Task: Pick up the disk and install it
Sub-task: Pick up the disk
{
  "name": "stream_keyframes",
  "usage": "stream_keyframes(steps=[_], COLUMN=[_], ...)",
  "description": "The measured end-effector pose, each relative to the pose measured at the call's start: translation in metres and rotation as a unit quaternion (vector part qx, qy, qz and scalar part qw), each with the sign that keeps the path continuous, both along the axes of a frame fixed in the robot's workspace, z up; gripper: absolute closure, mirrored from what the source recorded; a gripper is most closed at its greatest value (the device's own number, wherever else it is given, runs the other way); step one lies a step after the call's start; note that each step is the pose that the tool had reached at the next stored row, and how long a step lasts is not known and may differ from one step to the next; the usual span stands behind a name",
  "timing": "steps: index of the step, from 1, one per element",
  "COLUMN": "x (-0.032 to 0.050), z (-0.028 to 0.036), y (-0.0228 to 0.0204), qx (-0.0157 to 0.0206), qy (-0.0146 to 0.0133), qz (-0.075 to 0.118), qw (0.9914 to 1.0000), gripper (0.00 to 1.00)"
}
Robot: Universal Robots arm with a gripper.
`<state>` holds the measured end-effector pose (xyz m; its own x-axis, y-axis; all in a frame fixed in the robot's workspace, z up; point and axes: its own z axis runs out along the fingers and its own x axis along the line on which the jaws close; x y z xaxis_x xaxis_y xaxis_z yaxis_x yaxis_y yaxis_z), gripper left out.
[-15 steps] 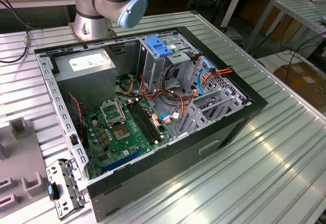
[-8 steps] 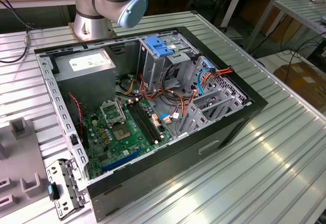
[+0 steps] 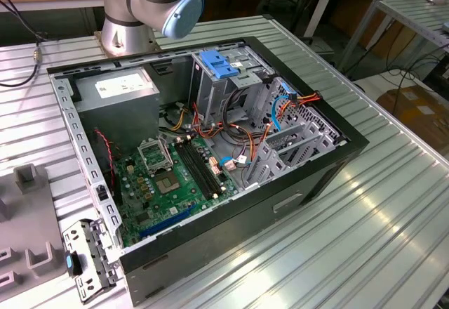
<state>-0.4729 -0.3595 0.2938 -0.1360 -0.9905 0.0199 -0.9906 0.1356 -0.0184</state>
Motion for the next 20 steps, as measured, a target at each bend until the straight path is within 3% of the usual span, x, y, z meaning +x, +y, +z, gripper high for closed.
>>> stream_keyframes(steps=[2, 5, 7, 14, 20], x=[0.0, 0.0, 0.0, 0.0, 0.0], z=[0.0, -0.0002, -0.0002, -0.0002, -0.0002], y=[0.0, 0.0, 0.0, 0.0, 0.0], qx=[0.0, 0.0, 0.0, 0.0, 0.0], qy=[0.0, -0.0001, 0.0, 0.0, 0.0], qz=[0.003, 0.026, 0.051, 0.056, 0.071], qw=[1.0, 0.99966, 0.99871, 0.99843, 0.9975], gripper=[0.62, 0.62, 0.62, 0.62, 0.62])
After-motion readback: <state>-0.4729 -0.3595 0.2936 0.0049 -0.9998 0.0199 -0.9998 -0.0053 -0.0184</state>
